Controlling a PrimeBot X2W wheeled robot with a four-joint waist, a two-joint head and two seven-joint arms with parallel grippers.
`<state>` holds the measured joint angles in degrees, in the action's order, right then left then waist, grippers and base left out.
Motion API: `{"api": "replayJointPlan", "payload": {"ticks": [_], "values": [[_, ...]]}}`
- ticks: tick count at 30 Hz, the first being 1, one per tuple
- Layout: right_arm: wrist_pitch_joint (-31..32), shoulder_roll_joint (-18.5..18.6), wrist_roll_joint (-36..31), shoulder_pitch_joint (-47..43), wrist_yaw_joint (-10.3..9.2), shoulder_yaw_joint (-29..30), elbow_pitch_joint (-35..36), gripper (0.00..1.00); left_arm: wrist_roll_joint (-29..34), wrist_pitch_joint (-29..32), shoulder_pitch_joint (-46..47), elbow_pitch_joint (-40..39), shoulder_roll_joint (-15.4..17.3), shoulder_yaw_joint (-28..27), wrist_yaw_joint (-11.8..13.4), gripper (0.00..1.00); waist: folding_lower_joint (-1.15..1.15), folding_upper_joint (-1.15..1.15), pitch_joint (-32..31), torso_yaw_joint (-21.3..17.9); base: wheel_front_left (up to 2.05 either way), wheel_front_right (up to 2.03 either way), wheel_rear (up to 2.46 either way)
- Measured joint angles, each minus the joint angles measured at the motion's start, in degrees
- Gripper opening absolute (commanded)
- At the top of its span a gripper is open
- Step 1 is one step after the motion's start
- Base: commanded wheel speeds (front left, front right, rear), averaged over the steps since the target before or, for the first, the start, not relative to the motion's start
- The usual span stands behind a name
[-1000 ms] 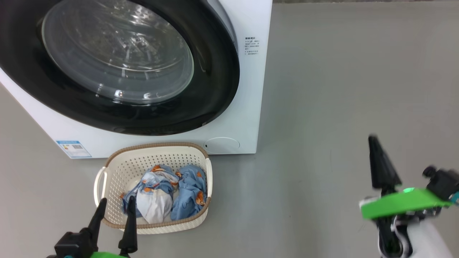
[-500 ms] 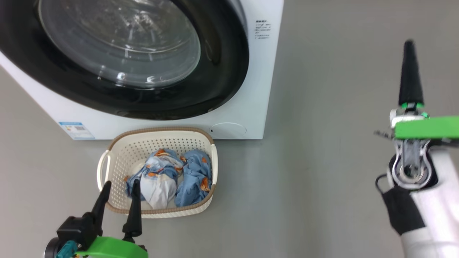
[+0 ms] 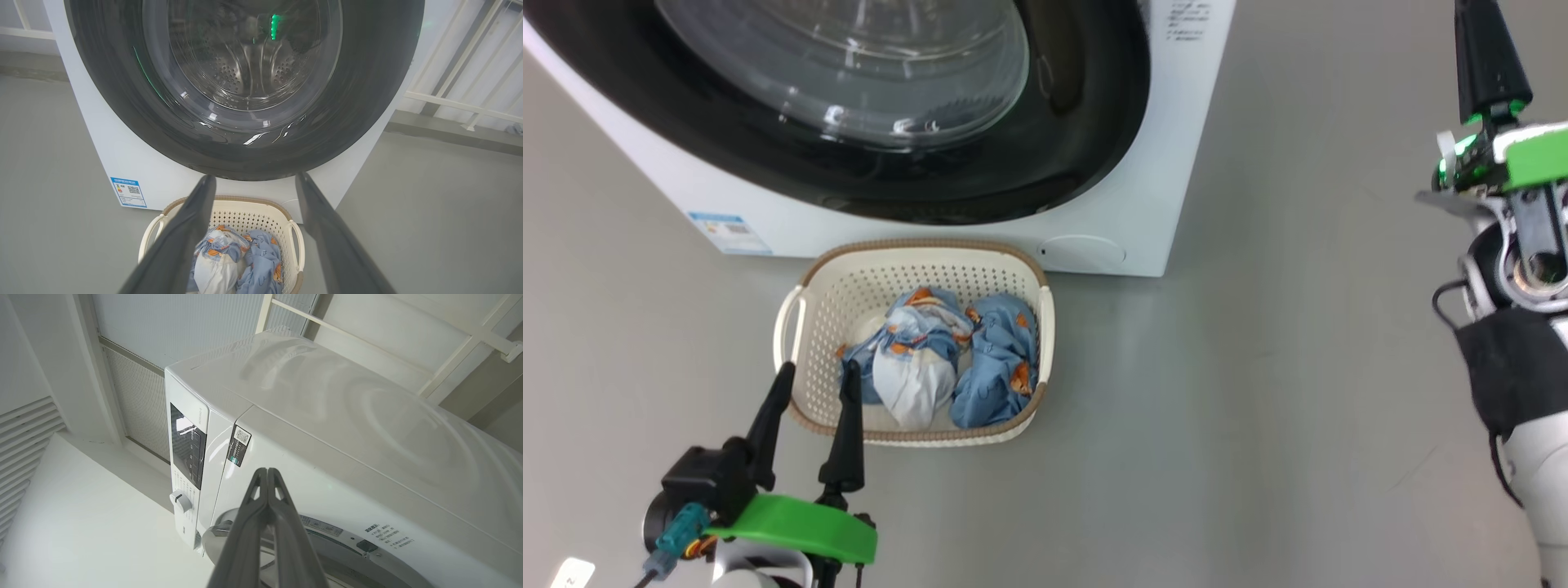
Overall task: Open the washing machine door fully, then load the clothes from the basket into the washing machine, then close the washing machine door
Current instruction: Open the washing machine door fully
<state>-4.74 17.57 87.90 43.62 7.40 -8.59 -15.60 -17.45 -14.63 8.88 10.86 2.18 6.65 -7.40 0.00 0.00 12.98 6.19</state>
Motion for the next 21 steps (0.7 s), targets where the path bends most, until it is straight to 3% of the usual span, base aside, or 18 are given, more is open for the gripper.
{"api": "replayJointPlan", "payload": {"ticks": [11,21], "values": [[11.24,3.28,2.4,8.68,0.0,-2.99,-7.38,0.0,-1.59,0.0,3.49,-0.03,-0.09,2.25,0.0,1.0,0.0,0.0,4.76,2.85,0.0,0.0,0.0],[20.75,3.69,2.93,14.18,0.0,-6.06,-13.8,0.0,-2.13,0.0,5.83,0.01,-0.2,4.32,0.0,1.0,0.0,0.0,7.95,4.9,0.0,0.0,0.0]]}}
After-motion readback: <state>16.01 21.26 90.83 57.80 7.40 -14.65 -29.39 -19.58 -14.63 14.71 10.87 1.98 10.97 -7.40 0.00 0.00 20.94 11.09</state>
